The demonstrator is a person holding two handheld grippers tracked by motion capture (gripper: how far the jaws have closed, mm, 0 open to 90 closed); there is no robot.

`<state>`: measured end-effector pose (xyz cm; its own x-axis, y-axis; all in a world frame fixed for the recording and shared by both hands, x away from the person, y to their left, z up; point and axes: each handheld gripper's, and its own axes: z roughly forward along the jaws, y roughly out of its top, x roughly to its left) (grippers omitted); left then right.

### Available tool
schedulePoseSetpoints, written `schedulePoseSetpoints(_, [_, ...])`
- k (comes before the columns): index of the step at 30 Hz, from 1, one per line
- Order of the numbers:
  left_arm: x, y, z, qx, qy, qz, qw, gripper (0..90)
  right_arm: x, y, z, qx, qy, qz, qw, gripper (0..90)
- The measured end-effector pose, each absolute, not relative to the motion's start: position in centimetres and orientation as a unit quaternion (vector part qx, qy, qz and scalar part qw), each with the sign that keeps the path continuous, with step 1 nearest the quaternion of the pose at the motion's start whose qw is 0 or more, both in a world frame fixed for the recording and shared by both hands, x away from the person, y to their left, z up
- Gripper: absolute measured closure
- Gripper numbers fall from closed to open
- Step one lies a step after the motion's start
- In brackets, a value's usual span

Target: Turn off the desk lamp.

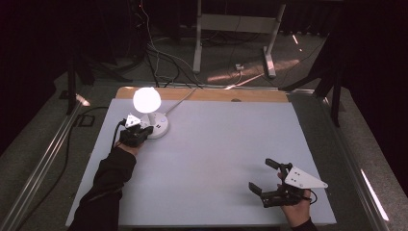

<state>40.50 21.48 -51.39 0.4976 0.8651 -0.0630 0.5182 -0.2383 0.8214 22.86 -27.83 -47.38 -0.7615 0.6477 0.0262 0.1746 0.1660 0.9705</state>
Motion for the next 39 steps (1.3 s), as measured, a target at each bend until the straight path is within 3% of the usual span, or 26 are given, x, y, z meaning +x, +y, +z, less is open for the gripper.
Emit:
schedulePoseSetpoints(19, [39.7, 21.5, -48.7, 0.744, 0.459, 0.187, 0.448, 90.0, 23.0, -28.0, -47.3, 0.283, 0.733, 0.583, 0.205, 0.0])
schedulePoseSetpoints(20, [39.6, 21.4, -48.6, 0.745, 0.458, 0.19, 0.446, 83.9, 23.0, -28.0, -47.4, 0.283, 0.733, 0.583, 0.205, 0.0])
schedulePoseSetpoints(22, [39.4, 21.4, -48.3, 0.745, 0.457, 0.186, 0.449, 80.5, 23.0, -28.0, -47.4, 0.284, 0.734, 0.582, 0.204, 0.0])
schedulePoseSetpoints(23, [39.3, 21.4, -48.2, 0.744, 0.457, 0.185, 0.451, 72.6, 23.1, -28.0, -47.4, 0.286, 0.733, 0.583, 0.204, 0.0])
schedulePoseSetpoints(26, [39.1, 21.4, -47.7, 0.744, 0.455, 0.184, 0.453, 67.8, 23.1, -28.1, -47.5, 0.287, 0.733, 0.582, 0.204, 0.0])
schedulePoseSetpoints(31, [38.6, 21.3, -46.6, 0.745, 0.451, 0.185, 0.456, 44.2, 23.2, -28.2, -47.5, 0.292, 0.731, 0.582, 0.206, 0.0])
schedulePoseSetpoints(32, [38.5, 21.3, -46.3, 0.743, 0.451, 0.188, 0.457, 34.0, 23.2, -28.2, -47.5, 0.292, 0.732, 0.58, 0.205, 0.0])
schedulePoseSetpoints(33, [38.4, 21.3, -46.1, 0.744, 0.449, 0.186, 0.459, 34.0, 23.2, -28.2, -47.5, 0.292, 0.732, 0.58, 0.205, 0.0])
schedulePoseSetpoints(38, [37.9, 21.1, -45.1, 0.746, 0.447, 0.185, 0.459, 10.1, 23.3, -28.3, -47.6, 0.295, 0.734, 0.578, 0.203, 0.0])
schedulePoseSetpoints(39, [37.9, 21.1, -44.9, 0.745, 0.447, 0.186, 0.459, 10.1, 23.3, -28.3, -47.6, 0.295, 0.734, 0.578, 0.203, 0.0])
